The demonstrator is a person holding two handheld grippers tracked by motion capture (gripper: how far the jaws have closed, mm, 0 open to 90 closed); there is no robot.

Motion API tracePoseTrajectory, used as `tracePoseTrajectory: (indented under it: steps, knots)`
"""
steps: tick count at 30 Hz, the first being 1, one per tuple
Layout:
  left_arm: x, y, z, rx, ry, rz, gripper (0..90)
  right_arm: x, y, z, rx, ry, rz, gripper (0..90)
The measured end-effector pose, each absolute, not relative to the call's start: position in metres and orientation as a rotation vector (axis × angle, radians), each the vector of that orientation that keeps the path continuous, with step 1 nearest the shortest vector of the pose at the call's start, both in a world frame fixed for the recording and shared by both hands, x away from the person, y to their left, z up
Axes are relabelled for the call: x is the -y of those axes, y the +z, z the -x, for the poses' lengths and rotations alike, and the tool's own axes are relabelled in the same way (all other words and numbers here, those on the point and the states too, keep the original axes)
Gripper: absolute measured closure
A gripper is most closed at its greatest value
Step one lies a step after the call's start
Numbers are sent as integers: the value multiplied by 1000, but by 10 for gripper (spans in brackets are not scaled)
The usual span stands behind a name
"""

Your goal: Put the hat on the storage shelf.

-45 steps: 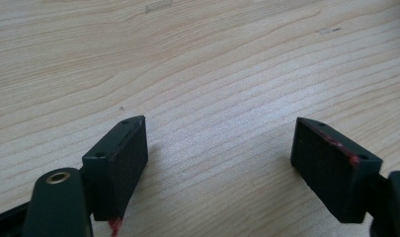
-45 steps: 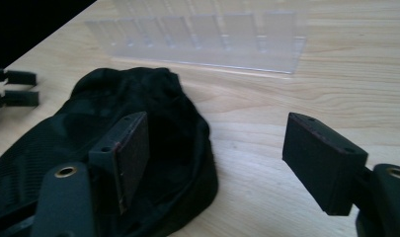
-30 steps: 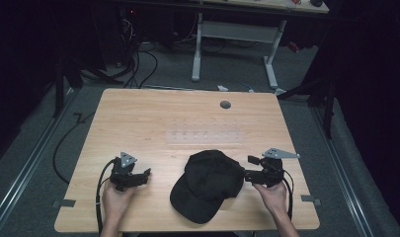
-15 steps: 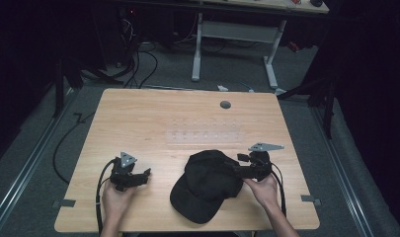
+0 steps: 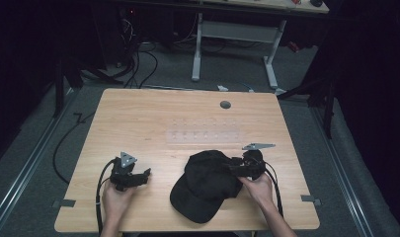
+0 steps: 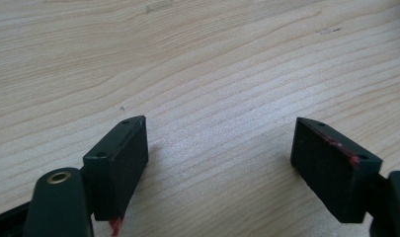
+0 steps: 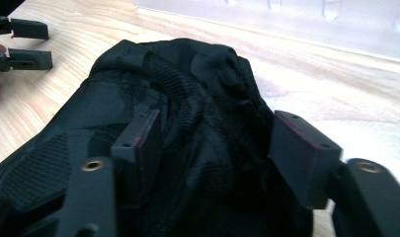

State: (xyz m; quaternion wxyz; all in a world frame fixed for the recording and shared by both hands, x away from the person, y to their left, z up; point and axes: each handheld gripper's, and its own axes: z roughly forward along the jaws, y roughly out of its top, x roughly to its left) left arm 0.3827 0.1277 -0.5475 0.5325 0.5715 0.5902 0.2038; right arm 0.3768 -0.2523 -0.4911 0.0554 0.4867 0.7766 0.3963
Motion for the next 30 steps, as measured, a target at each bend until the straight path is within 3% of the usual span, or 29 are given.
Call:
tracePoseTrajectory:
  steps: [5,11,30]
  knots:
    - [-128,-547,-383,-1408,485,-1363,228,251,-501,-381,-2410,1226,-1520,630]
    - [-128,-547,-383,-1408,485,-1363,228,251,-503,-384,-2437,1260,-1517,759]
    - [-128,-547,-383,-1413,491,-1352,246,258,-477,-377,-2444,1323,-1331,793]
